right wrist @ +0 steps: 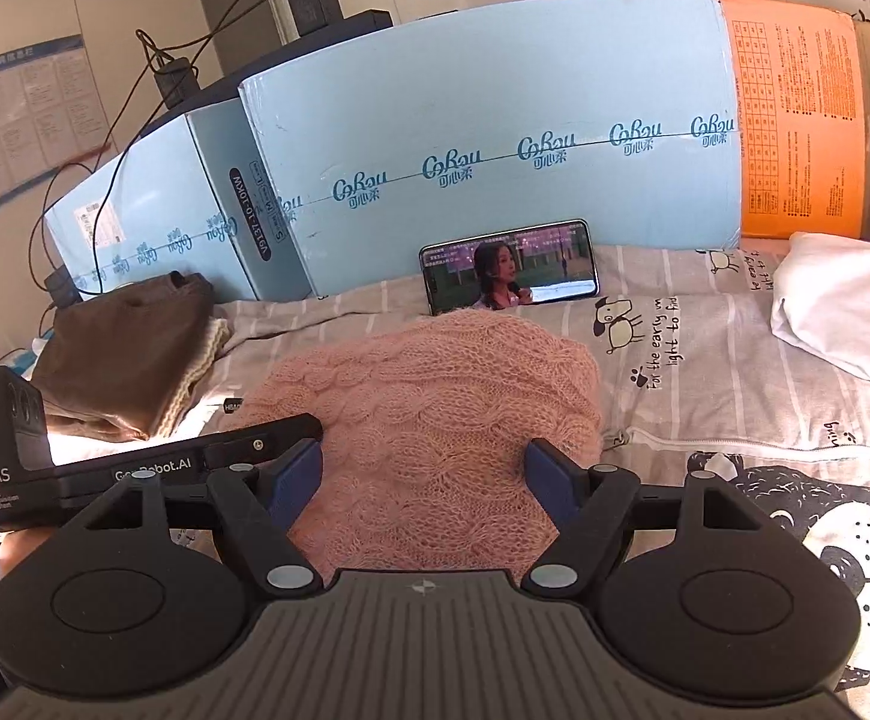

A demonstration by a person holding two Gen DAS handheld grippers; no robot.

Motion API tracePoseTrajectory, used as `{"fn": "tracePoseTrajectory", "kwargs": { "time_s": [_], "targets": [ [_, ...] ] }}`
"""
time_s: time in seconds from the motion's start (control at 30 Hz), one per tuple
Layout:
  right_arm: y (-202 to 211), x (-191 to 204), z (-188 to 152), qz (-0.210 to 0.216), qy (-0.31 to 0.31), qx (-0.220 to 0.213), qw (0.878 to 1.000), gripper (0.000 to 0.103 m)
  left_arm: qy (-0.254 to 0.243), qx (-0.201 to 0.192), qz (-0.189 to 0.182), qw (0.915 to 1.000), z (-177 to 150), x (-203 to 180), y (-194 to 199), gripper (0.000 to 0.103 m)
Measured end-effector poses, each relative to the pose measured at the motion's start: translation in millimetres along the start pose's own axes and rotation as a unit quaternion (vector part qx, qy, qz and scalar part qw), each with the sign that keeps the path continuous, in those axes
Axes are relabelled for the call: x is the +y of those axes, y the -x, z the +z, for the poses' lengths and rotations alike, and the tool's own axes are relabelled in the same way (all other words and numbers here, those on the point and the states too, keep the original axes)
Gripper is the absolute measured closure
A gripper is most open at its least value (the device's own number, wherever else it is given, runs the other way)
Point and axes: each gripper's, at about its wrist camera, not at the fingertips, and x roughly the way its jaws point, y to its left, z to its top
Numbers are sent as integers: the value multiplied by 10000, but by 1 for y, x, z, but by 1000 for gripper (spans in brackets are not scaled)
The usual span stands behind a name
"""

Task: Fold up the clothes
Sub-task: 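Grasp the folded sweater end with the left gripper and roll it over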

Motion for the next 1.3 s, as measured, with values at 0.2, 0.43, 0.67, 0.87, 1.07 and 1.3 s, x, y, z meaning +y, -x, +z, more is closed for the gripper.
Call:
{"fn": "tracePoseTrajectory", "kwargs": {
  "time_s": [0.2,0.43,0.67,0.87,1.07,1.3],
  "targets": [
    [3,-6,5,297,-144,-99,9994,30,25,76,54,10000,4,-3,-4,51],
    [-9,-29,4,1402,-630,-160,9880,29,-271,13,258,9993,-7,-12,-7,82],
    [-19,-91,-5,2005,-1710,-651,9624,28,-309,-441,-335,9980,3,-44,1,85],
    [-10,-127,-7,1822,-2471,-899,9475,23,-1072,-759,-660,9891,31,-89,-22,86],
    [-9,-135,-8,2086,-2561,-852,9400,21,-774,-542,141,9954,26,-51,-32,86],
    [-15,-114,-9,2472,-1995,-525,9468,17,-468,-283,461,9974,2,-25,-14,85]
  ]
}}
